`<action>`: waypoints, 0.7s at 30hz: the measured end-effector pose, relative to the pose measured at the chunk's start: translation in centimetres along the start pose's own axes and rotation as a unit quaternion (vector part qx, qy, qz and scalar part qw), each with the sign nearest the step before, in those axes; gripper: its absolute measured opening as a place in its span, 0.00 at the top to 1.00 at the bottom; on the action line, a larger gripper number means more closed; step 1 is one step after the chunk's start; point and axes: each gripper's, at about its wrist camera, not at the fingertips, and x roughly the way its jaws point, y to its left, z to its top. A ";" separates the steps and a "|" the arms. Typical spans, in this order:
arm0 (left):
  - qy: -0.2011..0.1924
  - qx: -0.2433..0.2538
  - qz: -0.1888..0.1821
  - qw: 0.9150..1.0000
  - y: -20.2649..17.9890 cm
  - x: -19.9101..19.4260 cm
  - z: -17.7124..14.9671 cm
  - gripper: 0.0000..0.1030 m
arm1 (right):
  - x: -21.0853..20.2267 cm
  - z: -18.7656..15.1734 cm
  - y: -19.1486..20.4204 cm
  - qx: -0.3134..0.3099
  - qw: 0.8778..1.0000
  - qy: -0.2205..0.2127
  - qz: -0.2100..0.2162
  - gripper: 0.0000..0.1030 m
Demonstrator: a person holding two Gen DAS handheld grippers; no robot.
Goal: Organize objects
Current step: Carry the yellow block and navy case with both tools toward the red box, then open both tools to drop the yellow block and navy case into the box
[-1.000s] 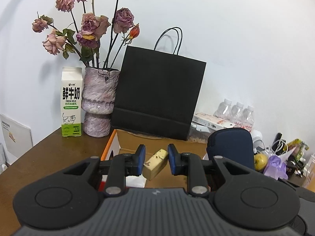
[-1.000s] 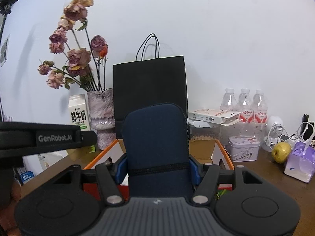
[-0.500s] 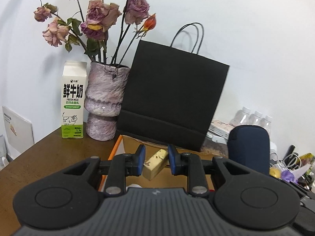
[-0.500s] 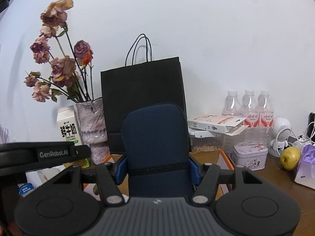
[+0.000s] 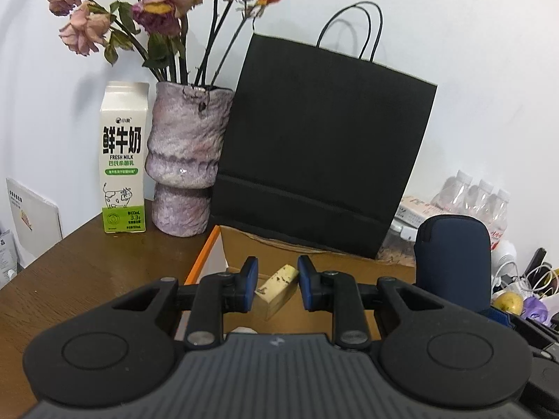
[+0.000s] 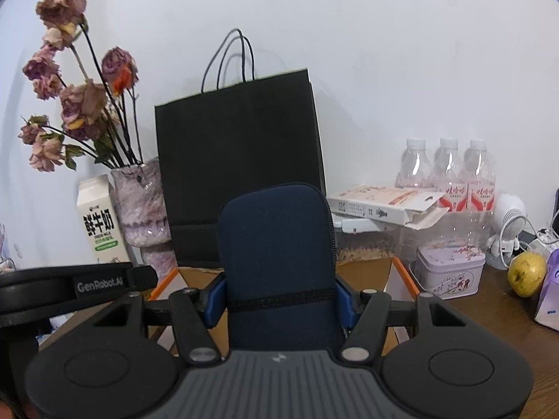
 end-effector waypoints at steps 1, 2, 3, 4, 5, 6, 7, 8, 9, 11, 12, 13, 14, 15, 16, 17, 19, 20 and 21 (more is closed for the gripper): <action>0.002 0.001 0.002 1.000 0.0 0.3 -0.1 0.75 | 0.2 -0.1 -0.1 0.001 1.000 0.002 -0.001 0.42; 0.004 0.002 0.003 1.000 0.0 0.5 -0.2 0.75 | 0.5 -0.2 -0.2 0.001 1.000 0.005 -0.001 0.42; 0.006 0.004 0.004 1.000 -0.1 0.8 -0.4 0.75 | 0.7 -0.3 -0.3 0.002 1.000 0.007 -0.002 0.42; 0.007 0.005 0.005 1.000 -0.1 0.9 -0.5 0.75 | 0.9 -0.4 -0.4 0.003 1.000 0.009 -0.003 0.42; 0.008 0.007 0.006 1.000 -0.1 1.1 -0.7 0.75 | 1.1 -0.5 -0.5 0.004 1.000 0.010 -0.003 0.42; 0.009 0.008 0.006 1.000 -0.1 1.2 -0.8 0.75 | 1.3 -0.7 -0.6 0.005 1.000 0.011 -0.004 0.42; 0.010 0.009 0.006 1.000 -0.1 1.4 -0.9 0.75 | 1.5 -0.8 -0.7 0.006 1.000 0.012 -0.005 0.42; 0.010 0.010 0.005 1.000 -0.1 1.5 -1.0 0.75 | 1.6 -0.9 -0.8 0.007 1.000 0.014 -0.006 0.42; 0.011 0.011 0.006 1.000 -0.1 1.6 -1.1 0.75 | 1.8 -1.0 -0.9 0.007 1.000 0.017 -0.007 0.42; 0.011 0.013 0.005 1.000 -0.1 1.7 -1.1 0.75 | 2.1 -1.2 -0.9 0.007 1.000 0.020 -0.009 0.42; 0.011 0.014 0.004 1.000 -0.2 1.7 -1.2 0.75 | 2.1 -1.3 -0.9 0.007 1.000 0.020 -0.009 0.42; 0.011 0.014 0.003 1.000 -0.2 1.7 -1.2 0.75 | 2.2 -1.3 -1.0 0.006 1.000 0.020 -0.009 0.42; 0.009 0.014 0.003 1.000 -0.2 1.7 -1.2 0.75 | 2.1 -1.3 -0.9 0.005 1.000 0.019 -0.009 0.42; 0.008 0.016 0.004 1.000 -0.2 1.7 -1.2 0.75 | 2.2 -1.3 -0.9 0.004 1.000 0.018 -0.010 0.42; 0.008 0.016 0.006 1.000 -0.1 1.7 -1.1 0.75 | 2.2 -1.3 -0.9 0.003 1.000 0.019 -0.010 0.41; 0.008 0.015 0.007 1.000 -0.1 1.7 -1.1 0.74 | 2.3 -1.3 -0.9 0.003 1.000 0.020 -0.011 0.40; 0.006 0.008 0.012 1.000 0.2 1.8 -1.0 0.67 | 2.7 -1.4 -1.2 0.009 0.999 0.027 -0.014 0.33; 0.006 0.006 0.015 1.000 0.3 1.8 -1.0 0.50 | 2.8 -1.5 -1.3 0.012 0.999 0.030 -0.021 0.19; 0.005 0.004 0.019 1.000 0.3 1.7 -1.0 0.40 | 2.9 -1.5 -1.4 0.014 0.999 0.032 -0.029 0.11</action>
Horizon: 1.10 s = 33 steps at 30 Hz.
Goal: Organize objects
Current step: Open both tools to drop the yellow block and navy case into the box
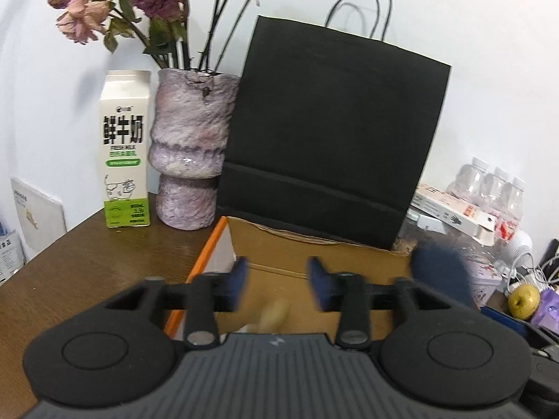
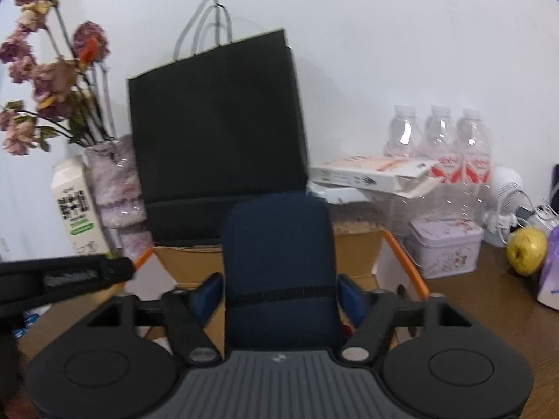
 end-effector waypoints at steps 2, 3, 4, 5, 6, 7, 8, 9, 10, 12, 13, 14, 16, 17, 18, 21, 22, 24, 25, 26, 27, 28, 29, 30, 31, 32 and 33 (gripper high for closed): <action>-0.007 -0.003 0.009 1.000 0.1 -0.1 0.1 0.15 | 0.0 0.0 -0.3 0.008 1.000 -0.002 -0.008 0.04; -0.009 -0.003 0.011 1.000 0.1 -0.2 0.1 0.12 | -0.1 0.1 -0.4 0.011 1.000 -0.003 -0.008 0.04; -0.011 -0.003 0.013 1.000 0.1 -0.3 0.2 0.07 | -0.1 0.1 -0.5 0.013 1.000 -0.004 -0.009 0.02; -0.013 -0.005 0.014 1.000 0.1 -0.4 0.2 0.02 | -0.2 0.2 -0.5 0.014 1.000 -0.005 -0.010 0.01; -0.014 -0.006 0.015 1.000 0.1 -0.5 0.2 0.01 | -0.3 0.2 -0.6 0.014 1.000 -0.006 -0.011 0.01; -0.016 -0.006 0.016 1.000 0.1 -0.5 0.2 0.01 | -0.3 0.2 -0.6 0.015 1.000 -0.006 -0.010 0.01; -0.016 -0.007 0.016 1.000 0.2 -0.6 0.3 0.00 | -0.4 0.2 -0.6 0.015 1.000 -0.006 -0.009 0.00; -0.016 -0.009 0.016 1.000 0.2 -0.6 0.3 0.00 | -0.4 0.2 -0.6 0.014 1.000 -0.005 -0.009 0.00; -0.016 -0.011 0.017 1.000 0.3 -0.7 0.3 0.00 | -0.5 0.2 -0.6 0.014 1.000 -0.006 -0.009 0.00; -0.016 -0.014 0.017 1.000 0.4 -0.7 0.3 0.00 | -0.5 0.2 -0.5 0.014 1.000 -0.005 -0.008 0.00; -0.015 -0.017 0.017 1.000 0.5 -0.8 0.4 0.00 | -0.6 0.3 -0.5 0.015 1.000 -0.004 -0.007 0.00; -0.015 -0.018 0.017 1.000 0.5 -0.8 0.4 0.00 | -0.6 0.3 -0.6 0.016 1.000 -0.003 -0.006 0.00; -0.015 -0.021 0.015 1.000 0.6 -1.1 0.4 0.00 | -0.8 0.4 -0.5 0.016 1.000 -0.004 -0.005 0.00; -0.016 -0.022 0.014 1.000 0.6 -1.2 0.5 0.00 | -1.0 0.5 -0.5 0.015 1.000 -0.004 -0.004 0.00; -0.018 -0.023 0.014 0.999 0.6 -1.4 0.5 0.00 | -1.1 0.5 -0.4 0.015 1.000 -0.005 -0.003 0.00; -0.024 -0.025 0.011 0.999 0.7 -2.1 0.7 0.00 | -1.7 0.7 -0.3 0.014 1.000 -0.008 -0.003 0.00; -0.025 -0.025 0.009 0.999 0.7 -2.4 0.8 0.00 | -1.9 0.7 -0.3 0.013 1.000 -0.009 -0.004 0.00; -0.027 -0.026 0.007 0.999 0.8 -2.9 0.8 0.00 | -2.4 0.8 -0.2 0.010 1.000 -0.012 -0.004 0.00; -0.029 -0.025 0.004 0.999 0.8 -3.3 0.9 0.00 | -2.8 0.9 -0.1 0.009 1.000 -0.015 -0.004 0.00; -0.030 -0.025 0.002 0.999 0.8 -3.5 0.9 0.00 | -3.1 1.0 0.0 0.008 1.000 -0.017 -0.004 0.00; -0.032 -0.024 0.000 0.999 0.8 -3.9 1.0 0.00 | -3.4 1.0 0.0 0.006 1.000 -0.019 -0.004 0.00; -0.034 -0.023 -0.001 0.999 0.8 -4.2 1.0 0.00 | -3.8 1.0 0.1 0.005 1.000 -0.022 -0.004 0.00; -0.035 -0.022 -0.002 0.999 0.8 -4.6 1.0 0.00 | -4.2 1.1 0.2 0.004 1.000 -0.025 -0.005 0.00; -0.035 -0.021 -0.001 0.999 0.9 -4.9 0.9 0.00 | -4.6 1.1 0.2 0.002 1.000 -0.028 -0.004 0.00; -0.033 -0.021 0.000 0.999 0.9 -5.2 0.9 0.00 | -5.1 1.1 0.3 0.000 0.999 -0.032 -0.003 0.00; -0.031 -0.022 -0.003 0.999 1.0 -5.6 0.9 0.00 | -5.5 1.1 0.4 -0.001 0.999 -0.035 -0.002 0.00; -0.029 -0.024 -0.007 0.999 1.2 -6.0 0.9 0.00 | -6.0 1.1 0.4 -0.002 0.999 -0.038 0.000 0.00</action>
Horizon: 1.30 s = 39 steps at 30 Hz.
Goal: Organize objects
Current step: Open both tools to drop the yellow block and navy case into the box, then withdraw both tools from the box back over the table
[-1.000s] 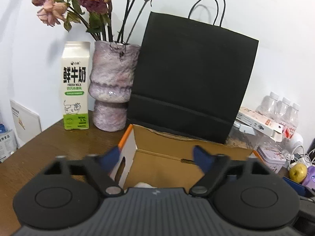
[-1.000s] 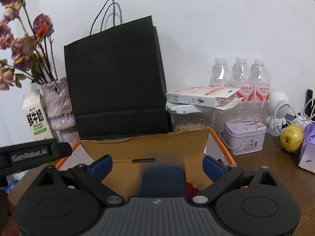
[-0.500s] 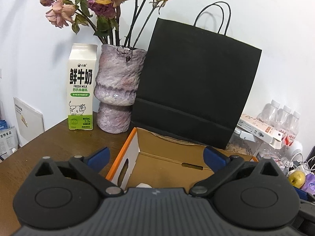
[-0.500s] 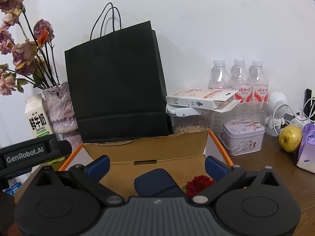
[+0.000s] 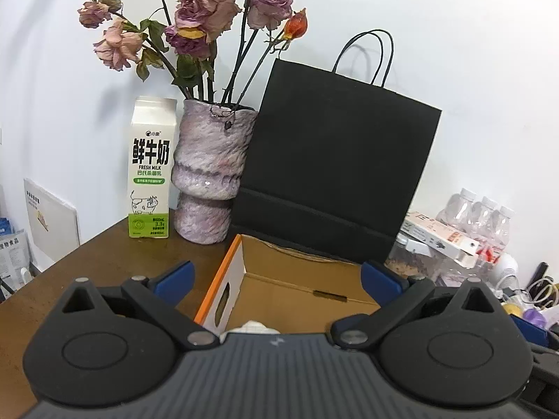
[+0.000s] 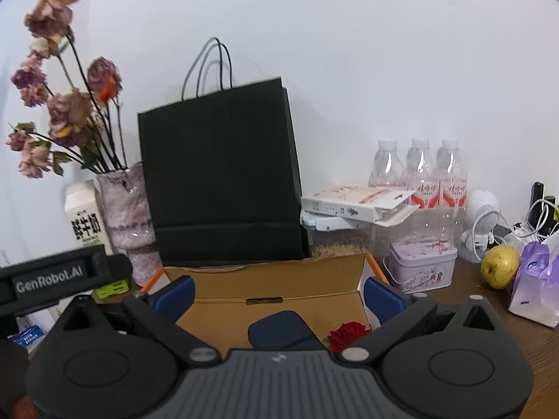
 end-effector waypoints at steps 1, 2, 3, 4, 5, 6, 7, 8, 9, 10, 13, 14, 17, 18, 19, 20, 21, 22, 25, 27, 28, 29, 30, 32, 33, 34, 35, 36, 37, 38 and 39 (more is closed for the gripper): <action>0.002 0.000 -0.004 1.000 0.1 -0.5 0.0 0.00 | -0.5 0.0 0.1 -0.004 1.000 -0.003 0.001 0.00; 0.001 0.000 -0.006 1.000 0.2 -0.9 0.0 0.00 | -1.0 0.0 0.2 -0.006 1.000 -0.005 0.002 0.00; -0.001 0.002 -0.007 1.000 0.2 -1.4 -0.1 0.00 | -1.5 0.0 0.3 -0.010 1.000 -0.008 0.003 0.00; -0.003 0.005 -0.008 1.000 0.3 -1.8 -0.1 0.00 | -2.0 -0.1 0.4 -0.012 1.000 -0.010 0.004 0.00; -0.004 0.007 -0.009 1.000 0.3 -2.2 -0.1 0.00 | -2.5 -0.1 0.5 -0.016 1.000 -0.012 0.004 0.00; -0.006 0.009 -0.011 1.000 0.3 -2.7 -0.2 0.00 | -3.0 -0.2 0.5 -0.018 1.000 -0.014 0.005 0.00; -0.008 0.010 -0.013 1.000 0.4 -3.3 -0.3 0.00 | -3.6 -0.3 0.6 -0.020 1.000 -0.016 0.005 0.00; -0.009 0.011 -0.015 1.000 0.4 -3.8 -0.3 0.00 | -4.0 -0.4 0.6 -0.022 1.000 -0.017 0.006 0.00; -0.011 0.014 -0.016 1.000 0.5 -4.3 -0.5 0.00 | -4.5 -0.5 0.7 -0.025 0.999 -0.019 0.007 0.00; -0.014 0.016 -0.017 1.000 0.6 -4.8 -0.6 0.00 | -5.1 -0.6 0.7 -0.027 0.999 -0.020 0.008 0.00; -0.024 0.020 -0.021 0.999 0.9 -6.5 -0.9 0.00 | -6.6 -1.0 0.9 -0.035 0.999 -0.024 0.010 0.00; -0.026 0.022 -0.022 0.999 1.0 -7.0 -1.0 0.00 | -7.2 -1.2 1.0 -0.038 0.999 -0.024 0.011 0.00; -0.028 0.026 -0.022 0.999 1.2 -8.3 -1.5 0.00 | -8.7 -1.7 1.2 -0.044 0.999 -0.025 0.012 0.00; -0.027 0.027 -0.023 0.999 1.3 -8.7 -1.7 0.00 | -9.2 -1.9 1.2 -0.045 0.999 -0.025 0.012 0.00; -0.027 0.028 -0.024 0.999 1.3 -9.1 -1.8 0.00 | -9.6 -2.1 1.2 -0.047 0.999 -0.024 0.012 0.00; -0.026 0.030 -0.024 0.999 1.3 -9.6 -2.0 0.00 | -10.0 -2.3 1.3 -0.047 0.999 -0.024 0.012 0.00; -0.026 0.031 -0.024 0.999 1.4 -9.9 -2.1 0.00 | -10.5 -2.4 1.3 -0.048 0.999 -0.023 0.012 0.00; -0.026 0.031 -0.024 0.999 1.5 -10.4 -2.2 0.00 | -10.9 -2.6 1.3 -0.049 0.998 -0.023 0.012 0.00; -0.026 0.035 -0.025 0.999 1.8 -11.7 -2.7 0.00 | -12.3 -3.3 1.3 -0.054 0.998 -0.025 0.012 0.00; -0.024 0.037 -0.025 0.999 2.0 -12.5 -3.0 0.00 | -13.1 -3.9 1.3 -0.057 0.998 -0.022 0.013 0.00; -0.023 0.039 -0.025 0.999 2.2 -12.8 -3.3 0.00 | -13.5 -4.1 1.3 -0.060 0.998 -0.020 0.014 0.00; -0.021 0.041 -0.026 0.999 2.3 -13.1 -3.5 0.00 | -13.9 -4.3 1.3 -0.062 0.998 -0.019 0.014 0.00; -0.019 0.042 -0.026 0.999 2.4 -13.4 -3.6 0.00 | -14.4 -4.6 1.4 -0.065 0.998 -0.018 0.014 0.00; -0.016 0.047 -0.025 0.998 2.6 -14.2 -4.0 0.00 | -15.3 -5.0 1.3 -0.069 0.997 -0.018 0.015 0.00; -0.016 0.050 -0.025 0.998 2.7 -14.6 -4.2 0.00 | -15.9 -5.2 1.3 -0.070 0.997 -0.018 0.016 0.00; -0.016 0.052 -0.024 0.998 2.9 -15.0 -4.3 0.00 | -16.4 -5.5 1.3 -0.071 0.997 -0.018 0.017 0.00; -0.016 0.054 -0.023 0.998 3.0 -15.4 -4.5 0.00 | -16.9 -5.7 1.2 -0.072 0.997 -0.018 0.017 0.00; -0.016 0.055 -0.024 0.998 3.2 -15.8 -4.6 0.00 | -17.3 -6.0 1.1 -0.073 0.997 -0.018 0.017 0.00; -0.016 0.056 -0.024 0.998 3.4 -16.2 -4.7 0.00 | -17.8 -6.3 1.1 -0.075 0.997 -0.018 0.017 0.00; -0.016 0.057 -0.023 0.998 3.5 -16.6 -4.8 0.00 | -18.1 -6.5 1.1 -0.076 0.997 -0.017 0.018 0.00; -0.016 0.058 -0.021 0.998 3.7 -17.0 -4.9 0.00 | -18.6 -6.8 1.0 -0.078 0.997 -0.015 0.018 0.00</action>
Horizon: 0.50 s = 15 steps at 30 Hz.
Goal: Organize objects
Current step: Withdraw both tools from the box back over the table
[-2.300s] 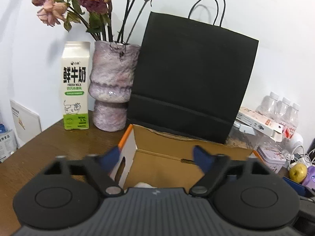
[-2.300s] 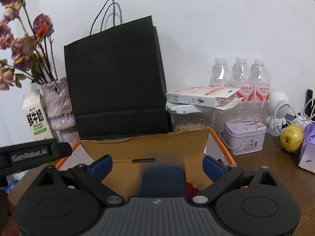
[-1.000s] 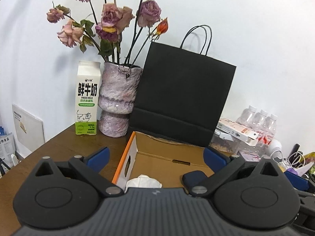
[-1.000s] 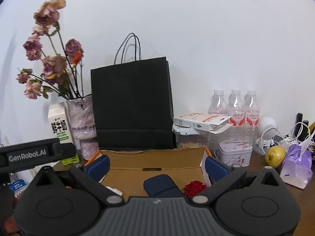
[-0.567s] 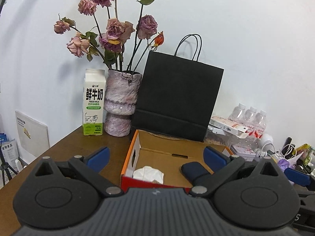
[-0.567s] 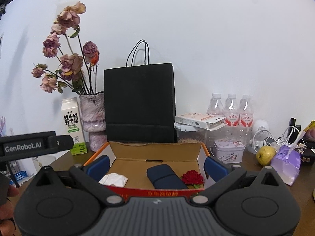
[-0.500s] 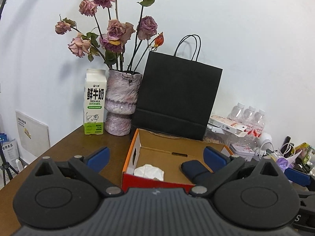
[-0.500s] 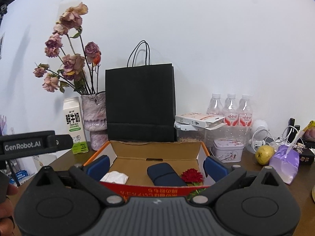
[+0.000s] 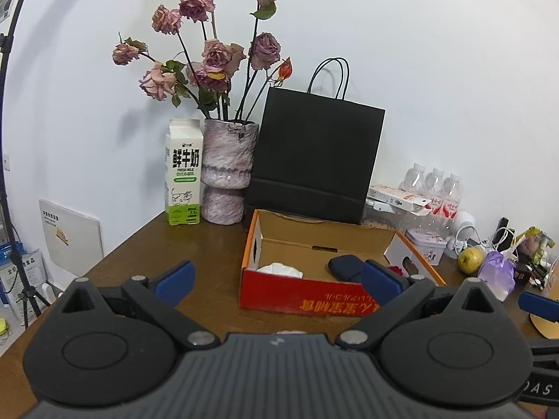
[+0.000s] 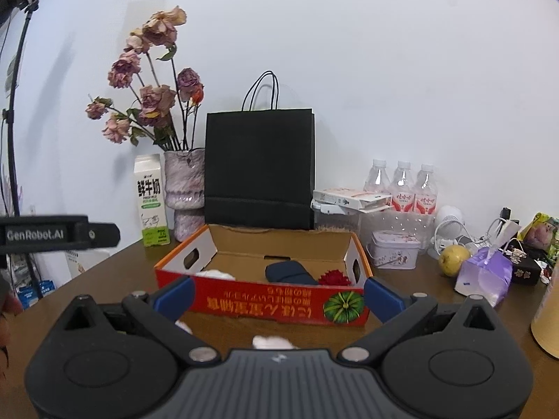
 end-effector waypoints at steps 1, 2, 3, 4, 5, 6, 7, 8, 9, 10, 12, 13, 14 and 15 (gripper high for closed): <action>0.001 0.001 0.001 1.000 0.1 -0.2 -0.1 0.00 | -0.4 -0.3 0.0 -0.001 1.000 0.002 0.000 0.00; 0.002 0.002 0.001 1.000 0.2 -0.6 -0.2 0.00 | -0.8 -0.6 0.0 -0.003 1.000 0.004 0.001 0.00; 0.003 0.002 0.001 1.000 0.3 -0.9 -0.4 0.00 | -1.2 -0.8 0.0 -0.004 1.000 0.006 0.001 0.00; 0.004 0.003 0.002 1.000 0.4 -1.3 -0.5 0.00 | -1.7 -1.1 0.0 -0.006 1.000 0.007 0.002 0.00; 0.004 0.003 0.003 1.000 0.5 -1.6 -0.6 0.00 | -2.0 -1.4 0.0 -0.007 1.000 0.009 0.002 0.00; 0.005 0.004 0.004 1.000 0.6 -2.0 -0.7 0.00 | -2.4 -1.6 0.0 -0.009 1.000 0.010 0.002 0.00; 0.006 0.004 0.004 1.000 0.7 -2.4 -0.9 0.00 | -2.8 -1.8 0.0 -0.010 1.000 0.011 0.002 0.00; 0.007 0.005 0.004 1.000 0.8 -2.7 -1.1 0.00 | -3.1 -2.0 0.0 -0.010 1.000 0.012 0.003 0.00; 0.008 0.006 0.004 1.000 0.8 -2.9 -1.2 0.00 | -3.5 -2.2 0.0 -0.011 1.000 0.013 0.003 0.00; 0.009 0.007 0.005 1.000 0.9 -3.3 -1.4 0.00 | -3.9 -2.4 0.1 -0.012 1.000 0.014 0.004 0.00; 0.010 0.009 0.006 1.000 1.0 -3.8 -1.7 0.00 | -4.6 -2.8 0.1 -0.014 1.000 0.015 0.005 0.00; 0.011 0.010 0.005 1.000 1.1 -4.2 -1.9 0.00 | -4.9 -2.9 0.1 -0.015 1.000 0.015 0.006 0.00; 0.012 0.011 0.005 1.000 1.1 -4.4 -2.1 0.00 | -5.3 -3.1 0.1 -0.016 1.000 0.015 0.008 0.00; 0.012 0.012 0.006 1.000 1.2 -4.7 -2.3 0.00 | -5.6 -3.3 0.1 -0.017 1.000 0.015 0.009 0.00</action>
